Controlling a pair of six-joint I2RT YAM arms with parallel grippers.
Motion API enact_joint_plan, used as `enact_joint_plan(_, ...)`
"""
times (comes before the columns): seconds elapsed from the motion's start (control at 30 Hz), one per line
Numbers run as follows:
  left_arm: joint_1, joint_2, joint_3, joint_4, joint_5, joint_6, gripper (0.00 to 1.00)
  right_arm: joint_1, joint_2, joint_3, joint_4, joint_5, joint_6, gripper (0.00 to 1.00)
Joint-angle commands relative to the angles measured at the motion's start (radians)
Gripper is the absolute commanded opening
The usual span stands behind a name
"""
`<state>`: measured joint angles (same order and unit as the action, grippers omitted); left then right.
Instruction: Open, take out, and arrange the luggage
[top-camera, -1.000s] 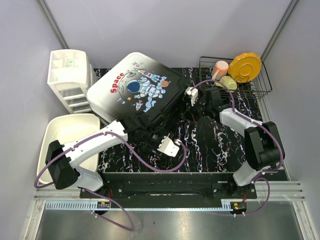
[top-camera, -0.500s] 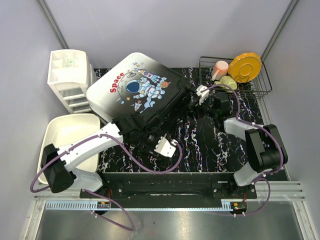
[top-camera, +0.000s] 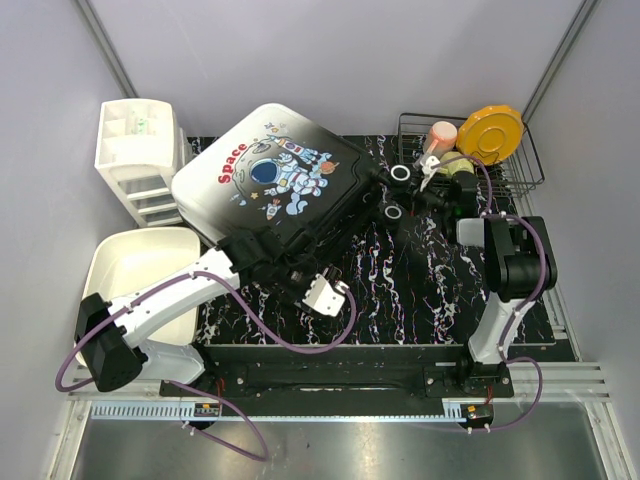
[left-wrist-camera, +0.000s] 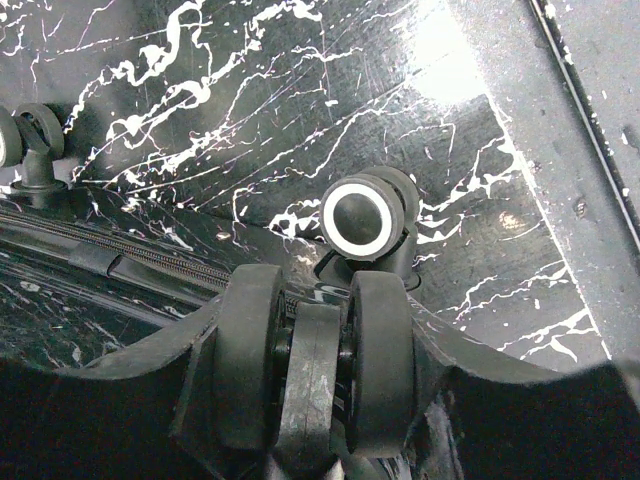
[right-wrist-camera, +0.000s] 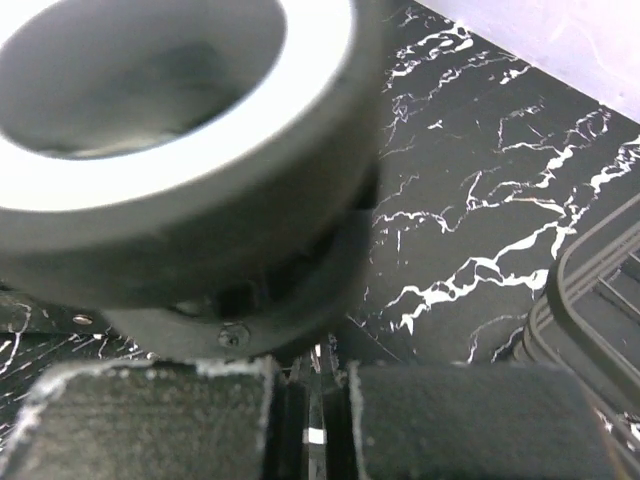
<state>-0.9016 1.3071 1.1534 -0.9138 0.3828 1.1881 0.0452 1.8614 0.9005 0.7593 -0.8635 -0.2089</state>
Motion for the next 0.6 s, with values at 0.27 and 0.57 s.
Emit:
enact_joint_plan(0.27, 0.041, 0.014, -0.066, -0.309, 0.048, 0.039, 0.09, -0.071, 0.208, 0.360, 0.201, -0.031, 0.252, 0.00)
enact_joint_plan(0.57, 0.041, 0.044, -0.069, -0.333, 0.084, 0.065, 0.05, -0.001, 0.289, 0.489, 0.117, -0.008, 0.230, 0.00)
